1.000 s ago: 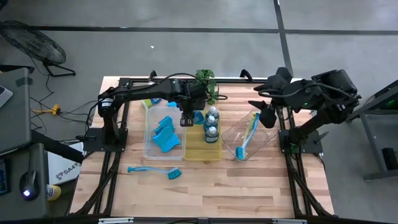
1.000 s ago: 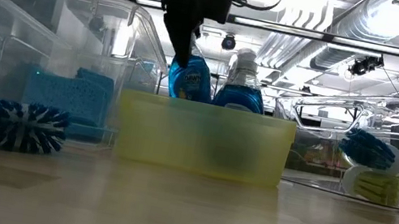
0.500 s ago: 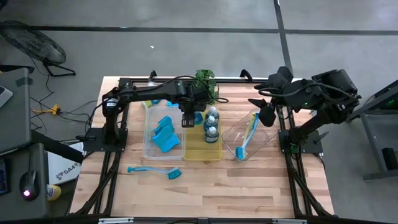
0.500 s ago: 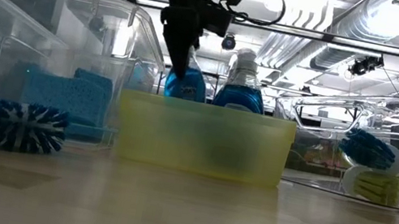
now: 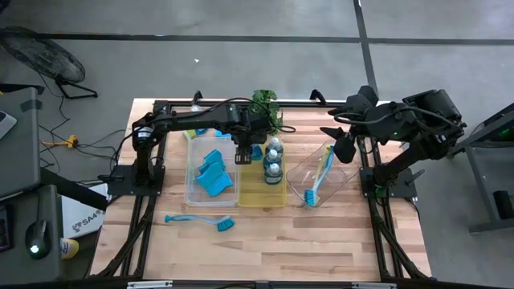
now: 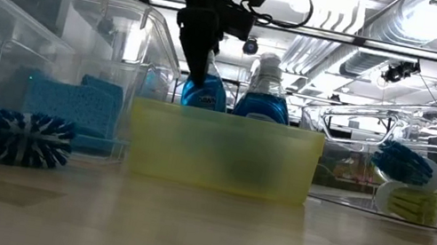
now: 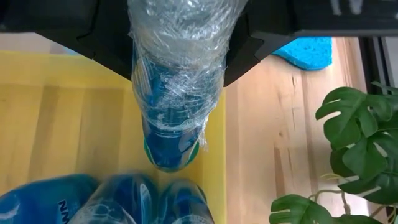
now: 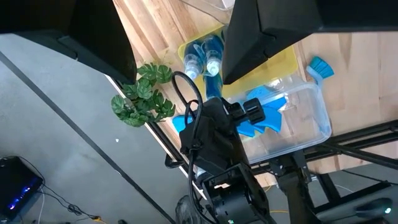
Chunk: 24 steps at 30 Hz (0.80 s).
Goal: Pick & Place Kitchen Sink Supplies
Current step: Put the dishwashing liquid bottle into the yellow bin
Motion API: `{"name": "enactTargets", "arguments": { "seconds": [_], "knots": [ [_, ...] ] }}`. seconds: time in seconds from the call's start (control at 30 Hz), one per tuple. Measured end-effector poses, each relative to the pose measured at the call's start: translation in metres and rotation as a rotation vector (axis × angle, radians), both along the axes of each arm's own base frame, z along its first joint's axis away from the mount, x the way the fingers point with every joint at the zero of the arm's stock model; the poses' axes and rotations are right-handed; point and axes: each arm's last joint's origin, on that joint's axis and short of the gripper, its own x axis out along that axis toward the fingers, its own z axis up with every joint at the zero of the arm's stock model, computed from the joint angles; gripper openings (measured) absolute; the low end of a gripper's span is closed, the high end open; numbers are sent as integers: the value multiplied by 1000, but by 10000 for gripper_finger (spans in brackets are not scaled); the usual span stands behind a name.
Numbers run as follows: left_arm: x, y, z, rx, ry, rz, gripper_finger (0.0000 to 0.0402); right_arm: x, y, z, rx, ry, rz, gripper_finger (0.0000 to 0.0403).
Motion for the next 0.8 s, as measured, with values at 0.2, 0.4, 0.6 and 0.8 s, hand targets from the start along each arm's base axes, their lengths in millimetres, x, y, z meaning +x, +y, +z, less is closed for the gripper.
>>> {"name": "enactTargets", "arguments": {
  "seconds": [0.2,0.4,0.6,0.8],
  "knots": [
    [3,0,-6,-25,10,-4,180,0,0,0,-1,0,-1,232],
    [8,1,-19,-23,54,5,180,0,0,0,8,-4,-7,232],
    [7,2,-22,-17,83,11,181,0,0,0,11,-5,-7,232],
    [9,2,-21,-11,60,6,182,0,0,0,14,-4,-4,232]
  ]
}}
